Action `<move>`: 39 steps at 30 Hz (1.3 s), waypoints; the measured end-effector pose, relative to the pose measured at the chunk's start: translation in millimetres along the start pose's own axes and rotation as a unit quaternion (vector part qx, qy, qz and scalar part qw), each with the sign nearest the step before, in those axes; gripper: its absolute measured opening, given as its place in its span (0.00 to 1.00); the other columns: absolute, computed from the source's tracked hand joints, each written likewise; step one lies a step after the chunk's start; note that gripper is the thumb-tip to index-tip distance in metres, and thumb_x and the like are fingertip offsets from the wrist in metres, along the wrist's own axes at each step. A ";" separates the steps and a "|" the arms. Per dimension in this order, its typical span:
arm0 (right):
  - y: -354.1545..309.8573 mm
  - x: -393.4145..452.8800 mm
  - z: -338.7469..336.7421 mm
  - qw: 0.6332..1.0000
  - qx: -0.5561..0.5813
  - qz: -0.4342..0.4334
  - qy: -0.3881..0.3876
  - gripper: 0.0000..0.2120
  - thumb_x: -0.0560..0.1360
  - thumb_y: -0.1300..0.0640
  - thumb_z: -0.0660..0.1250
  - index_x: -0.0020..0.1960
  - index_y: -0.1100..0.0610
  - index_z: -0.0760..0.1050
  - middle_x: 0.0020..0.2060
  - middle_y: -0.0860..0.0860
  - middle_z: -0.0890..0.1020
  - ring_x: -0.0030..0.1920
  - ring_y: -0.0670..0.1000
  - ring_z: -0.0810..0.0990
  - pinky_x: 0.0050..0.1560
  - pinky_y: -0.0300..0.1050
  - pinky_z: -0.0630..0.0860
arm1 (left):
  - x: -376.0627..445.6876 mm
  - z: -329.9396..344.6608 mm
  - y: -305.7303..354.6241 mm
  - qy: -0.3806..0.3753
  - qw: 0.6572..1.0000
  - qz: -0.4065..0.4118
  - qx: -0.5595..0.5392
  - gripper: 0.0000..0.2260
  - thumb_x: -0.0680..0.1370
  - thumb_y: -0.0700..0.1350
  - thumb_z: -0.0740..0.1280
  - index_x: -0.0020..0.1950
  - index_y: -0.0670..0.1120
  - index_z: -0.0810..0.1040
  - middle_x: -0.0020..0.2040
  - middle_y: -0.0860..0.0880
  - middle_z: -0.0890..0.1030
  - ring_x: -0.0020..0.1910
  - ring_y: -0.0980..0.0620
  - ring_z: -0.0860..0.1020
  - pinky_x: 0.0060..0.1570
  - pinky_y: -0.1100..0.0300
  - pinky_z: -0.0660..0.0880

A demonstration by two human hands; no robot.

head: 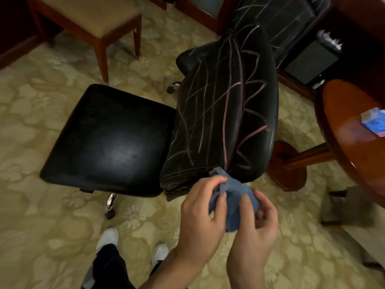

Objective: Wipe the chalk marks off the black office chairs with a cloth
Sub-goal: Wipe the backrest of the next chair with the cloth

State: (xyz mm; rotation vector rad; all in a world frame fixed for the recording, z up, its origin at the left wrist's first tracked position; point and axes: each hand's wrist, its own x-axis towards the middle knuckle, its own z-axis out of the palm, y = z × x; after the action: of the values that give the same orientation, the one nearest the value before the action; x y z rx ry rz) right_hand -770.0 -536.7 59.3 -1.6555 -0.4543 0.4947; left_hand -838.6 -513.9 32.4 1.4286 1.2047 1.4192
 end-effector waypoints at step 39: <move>-13.6 24.5 8.8 0.969 -0.164 -0.069 -0.172 0.11 0.76 0.58 0.72 0.56 0.52 0.76 0.43 0.45 0.84 0.42 0.46 0.84 0.39 0.40 0.80 | -11.4 17.7 -44.1 -0.004 1.000 -0.005 0.023 0.11 0.80 0.38 0.64 0.59 0.37 0.81 0.49 0.49 0.78 0.47 0.58 0.78 0.46 0.71 0.74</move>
State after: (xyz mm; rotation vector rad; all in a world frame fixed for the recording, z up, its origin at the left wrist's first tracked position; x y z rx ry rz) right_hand -754.8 -514.1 70.2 -1.8424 -0.9442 0.6315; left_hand -824.6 -512.2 -14.3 1.4559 1.2459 1.3861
